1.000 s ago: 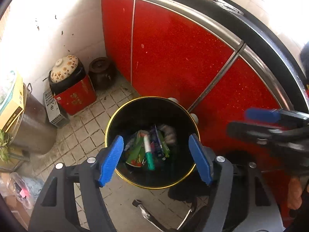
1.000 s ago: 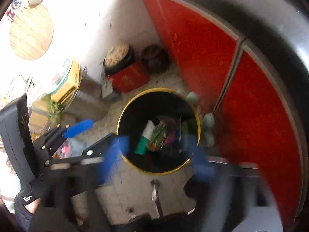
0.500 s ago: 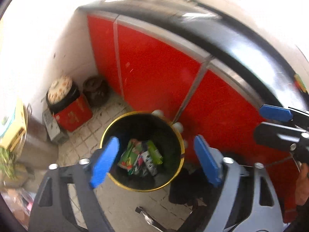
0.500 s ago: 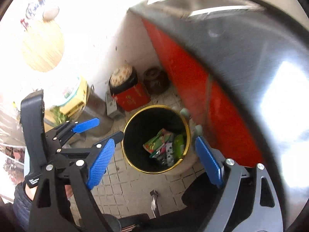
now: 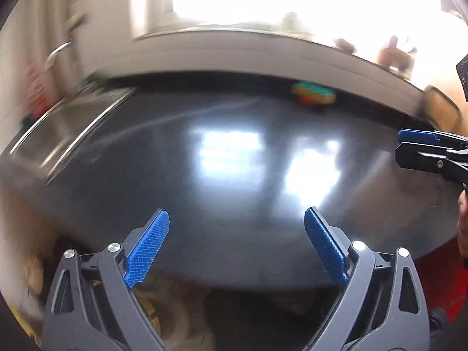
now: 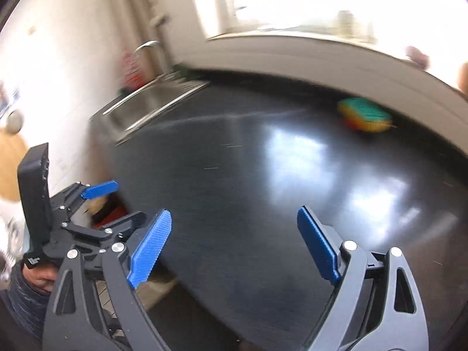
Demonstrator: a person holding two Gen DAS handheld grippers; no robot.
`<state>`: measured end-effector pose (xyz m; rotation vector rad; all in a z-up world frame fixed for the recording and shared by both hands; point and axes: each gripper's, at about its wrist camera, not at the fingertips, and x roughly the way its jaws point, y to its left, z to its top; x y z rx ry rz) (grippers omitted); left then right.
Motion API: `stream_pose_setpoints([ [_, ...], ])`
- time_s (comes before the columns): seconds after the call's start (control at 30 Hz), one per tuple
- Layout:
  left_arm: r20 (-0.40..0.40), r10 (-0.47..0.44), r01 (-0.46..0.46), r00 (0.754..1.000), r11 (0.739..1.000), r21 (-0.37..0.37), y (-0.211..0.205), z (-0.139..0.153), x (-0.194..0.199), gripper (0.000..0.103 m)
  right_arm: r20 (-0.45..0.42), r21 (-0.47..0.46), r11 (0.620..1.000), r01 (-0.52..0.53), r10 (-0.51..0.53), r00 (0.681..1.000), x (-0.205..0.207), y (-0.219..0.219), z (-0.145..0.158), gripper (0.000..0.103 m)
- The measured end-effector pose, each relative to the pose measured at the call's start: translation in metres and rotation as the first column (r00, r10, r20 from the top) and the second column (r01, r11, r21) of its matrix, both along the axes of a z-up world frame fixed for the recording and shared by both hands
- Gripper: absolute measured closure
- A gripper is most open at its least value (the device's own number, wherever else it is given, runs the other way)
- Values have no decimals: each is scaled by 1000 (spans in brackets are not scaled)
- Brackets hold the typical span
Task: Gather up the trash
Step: 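Move both open tools back up to the countertop, then grasp the green-yellow sponge with the right tool while the left tool grasps the red cap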
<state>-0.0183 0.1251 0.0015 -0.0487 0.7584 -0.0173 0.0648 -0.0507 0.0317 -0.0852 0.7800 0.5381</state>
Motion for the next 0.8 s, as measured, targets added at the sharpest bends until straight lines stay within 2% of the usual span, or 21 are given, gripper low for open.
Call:
stream_pose_setpoints([
  [0.17,0,-172,172,985,985,17,-83,8,38,12,2,7,990,144,-144,990,-2,-92,-2,17],
  [0.33,-30,-248,248,968,968,25,-123,-2,60,12,-9,4,982,187,-187,982,-3,-141,-12,17],
  [0.43,-50,-255,257,966,965,41,-140,-7,79,12,-18,-8,983,182,-182,983,8,-150,-18,17],
  [0.53,-69,-258,261,964,965,33,-137,-11,93,12,-27,-17,987,162,-163,986,25,-143,-21,17],
  [0.63,-96,-265,269,959,963,25,-138,-21,119,12,-46,-21,991,134,-135,990,55,-136,-24,17],
  [0.8,-120,-271,277,955,960,36,-134,-34,175,12,-64,-45,995,85,-88,994,128,-116,-32,17],
])
